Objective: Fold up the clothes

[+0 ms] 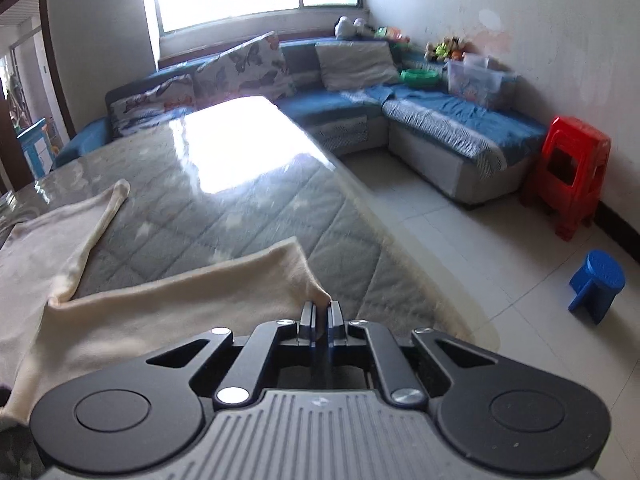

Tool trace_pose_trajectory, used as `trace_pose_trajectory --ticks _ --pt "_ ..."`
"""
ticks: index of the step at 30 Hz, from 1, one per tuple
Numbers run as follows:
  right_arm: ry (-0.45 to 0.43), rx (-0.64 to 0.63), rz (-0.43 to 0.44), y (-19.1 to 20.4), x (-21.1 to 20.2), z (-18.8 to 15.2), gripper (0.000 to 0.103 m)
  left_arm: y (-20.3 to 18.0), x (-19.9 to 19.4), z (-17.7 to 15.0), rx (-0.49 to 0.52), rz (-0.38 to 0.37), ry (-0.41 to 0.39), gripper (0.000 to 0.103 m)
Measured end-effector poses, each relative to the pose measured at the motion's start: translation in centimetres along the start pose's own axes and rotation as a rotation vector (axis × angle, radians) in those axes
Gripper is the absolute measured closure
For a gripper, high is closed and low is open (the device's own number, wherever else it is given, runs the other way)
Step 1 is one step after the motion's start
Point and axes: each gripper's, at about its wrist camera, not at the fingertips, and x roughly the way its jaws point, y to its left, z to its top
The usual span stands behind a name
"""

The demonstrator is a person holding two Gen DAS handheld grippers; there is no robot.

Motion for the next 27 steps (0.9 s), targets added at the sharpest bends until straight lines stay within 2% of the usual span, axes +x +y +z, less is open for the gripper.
trace_pose_trajectory --ticks 3,9,21,27 --pt "-0.027 0.017 0.006 -0.3 -0.2 0.7 0.099 -0.1 0.1 -0.1 0.007 0.003 -0.004 0.027" --pt "0.014 0.028 0.012 -0.1 1.1 -0.2 0.099 0.2 -0.3 0.4 -0.005 0.0 -0.012 0.027" --pt "-0.131 -0.084 0.171 4.6 -6.1 5.8 0.099 2.0 -2.2 0.7 -0.062 0.025 -0.079 0.027" --pt "-0.194 -0.237 0.301 11.2 -9.1 7.9 0.099 4.3 -4.3 -0.3 -0.116 0.071 -0.115 0.027"
